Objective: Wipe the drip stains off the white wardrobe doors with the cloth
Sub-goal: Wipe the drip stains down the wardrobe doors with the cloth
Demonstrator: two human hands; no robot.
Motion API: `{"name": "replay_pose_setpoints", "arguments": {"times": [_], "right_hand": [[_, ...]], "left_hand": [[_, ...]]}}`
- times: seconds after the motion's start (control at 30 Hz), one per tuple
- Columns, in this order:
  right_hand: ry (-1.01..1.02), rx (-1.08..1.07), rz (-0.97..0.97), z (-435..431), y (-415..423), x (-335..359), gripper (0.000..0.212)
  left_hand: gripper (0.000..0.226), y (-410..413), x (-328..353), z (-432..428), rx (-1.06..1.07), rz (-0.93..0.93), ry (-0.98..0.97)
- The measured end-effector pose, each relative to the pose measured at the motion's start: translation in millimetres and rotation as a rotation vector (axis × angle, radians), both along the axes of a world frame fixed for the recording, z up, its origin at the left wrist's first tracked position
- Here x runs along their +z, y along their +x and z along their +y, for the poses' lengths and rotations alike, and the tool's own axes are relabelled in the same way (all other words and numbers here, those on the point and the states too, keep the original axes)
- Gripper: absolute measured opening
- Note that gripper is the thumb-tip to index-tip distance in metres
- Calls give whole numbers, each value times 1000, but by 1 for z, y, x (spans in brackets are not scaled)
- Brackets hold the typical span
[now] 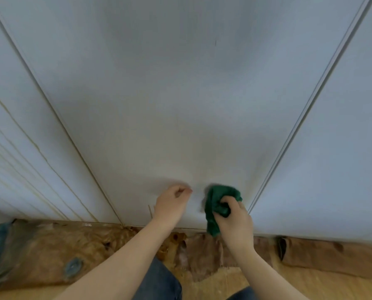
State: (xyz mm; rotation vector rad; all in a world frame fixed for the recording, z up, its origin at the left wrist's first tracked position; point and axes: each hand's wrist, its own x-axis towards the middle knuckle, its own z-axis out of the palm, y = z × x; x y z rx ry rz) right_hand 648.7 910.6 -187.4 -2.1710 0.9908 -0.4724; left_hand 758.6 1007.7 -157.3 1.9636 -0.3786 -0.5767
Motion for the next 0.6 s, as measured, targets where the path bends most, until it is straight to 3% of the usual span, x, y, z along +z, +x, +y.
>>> {"name": "replay_pose_setpoints", "arguments": {"times": [0.07, 0.2, 0.27, 0.37, 0.5, 0.53, 0.6], "right_hand": [[-23, 3, -128, 0, 8, 9, 33], [-57, 90, 123, -10, 4, -5, 31], [26, 18, 127, -9, -4, -11, 27], [73, -111, -213, -11, -4, 20, 23], [-151, -224, -719, -30, -3, 90, 31], [-144, -230, -772, -36, -3, 94, 32], [-61, -206, -668, -39, -7, 81, 31]], "left_hand": [[18, 1, -5, -2, -9, 12, 20], [16, -1, -5, -8, -69, 35, 85], [21, -4, -2, -12, -103, 28, 109], [22, -9, 1, -25, -119, -15, 92], [13, -19, 5, -45, -142, 54, 61], [10, -20, 8, -49, -142, 61, 48], [10, -20, 10, -50, -145, 54, 58]]}}
